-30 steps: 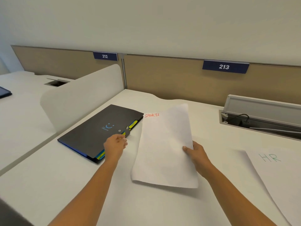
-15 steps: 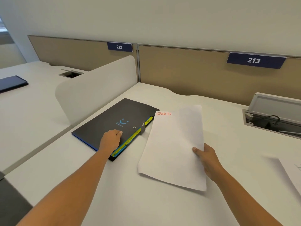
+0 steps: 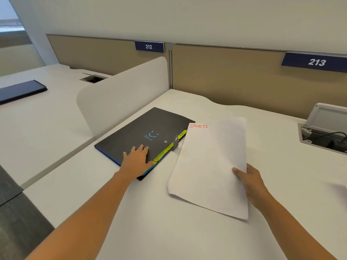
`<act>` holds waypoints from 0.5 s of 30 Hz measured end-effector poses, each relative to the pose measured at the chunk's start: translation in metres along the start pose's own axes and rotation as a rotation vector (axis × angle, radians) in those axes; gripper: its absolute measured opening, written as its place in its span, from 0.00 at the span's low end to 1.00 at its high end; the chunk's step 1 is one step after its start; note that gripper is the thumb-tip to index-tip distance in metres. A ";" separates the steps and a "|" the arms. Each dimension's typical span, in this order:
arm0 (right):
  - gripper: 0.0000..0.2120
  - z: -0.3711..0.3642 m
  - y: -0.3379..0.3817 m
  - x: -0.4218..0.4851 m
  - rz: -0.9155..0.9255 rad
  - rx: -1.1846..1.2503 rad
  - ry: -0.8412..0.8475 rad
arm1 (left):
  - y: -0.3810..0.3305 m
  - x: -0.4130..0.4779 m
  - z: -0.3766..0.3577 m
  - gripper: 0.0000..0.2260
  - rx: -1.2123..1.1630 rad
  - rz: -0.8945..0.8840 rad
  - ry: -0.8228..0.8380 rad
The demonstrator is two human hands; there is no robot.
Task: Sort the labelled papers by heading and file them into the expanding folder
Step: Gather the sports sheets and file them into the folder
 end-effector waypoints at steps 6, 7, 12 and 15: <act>0.15 -0.005 -0.004 -0.002 -0.016 0.022 0.003 | -0.008 -0.003 -0.008 0.25 0.026 0.009 -0.022; 0.15 -0.006 -0.005 -0.002 -0.020 0.026 0.004 | -0.010 -0.003 -0.008 0.24 0.042 0.009 -0.027; 0.14 -0.007 -0.005 -0.005 -0.026 0.022 0.002 | -0.013 0.000 -0.013 0.23 0.116 0.017 -0.027; 0.14 -0.006 -0.004 -0.007 -0.022 0.019 0.001 | -0.014 0.001 -0.008 0.23 0.094 0.018 -0.057</act>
Point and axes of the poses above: each hand's wrist, its own x-axis towards the middle knuckle, its own z-axis out of the back of the hand, y = z × x, the point moved 8 cm from there along x, towards the middle knuckle, and after that the axes turned 13 degrees about x, right-handed, at the moved point
